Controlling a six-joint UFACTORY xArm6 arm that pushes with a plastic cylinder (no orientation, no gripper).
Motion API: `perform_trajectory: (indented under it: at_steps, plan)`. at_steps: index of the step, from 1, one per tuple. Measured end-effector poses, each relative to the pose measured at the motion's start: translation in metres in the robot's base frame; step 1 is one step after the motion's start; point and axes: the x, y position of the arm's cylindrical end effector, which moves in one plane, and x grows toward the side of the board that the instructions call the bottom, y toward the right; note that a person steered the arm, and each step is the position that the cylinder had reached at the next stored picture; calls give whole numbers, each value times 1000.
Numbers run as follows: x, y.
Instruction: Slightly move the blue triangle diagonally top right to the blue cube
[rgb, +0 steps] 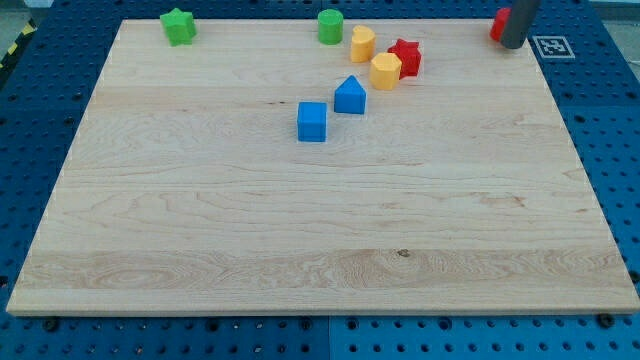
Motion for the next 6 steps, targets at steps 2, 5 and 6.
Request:
perform_trajectory:
  at_steps: [2,5,6]
  plan:
    - [-1,0]
    - [55,-44]
    - [100,-49]
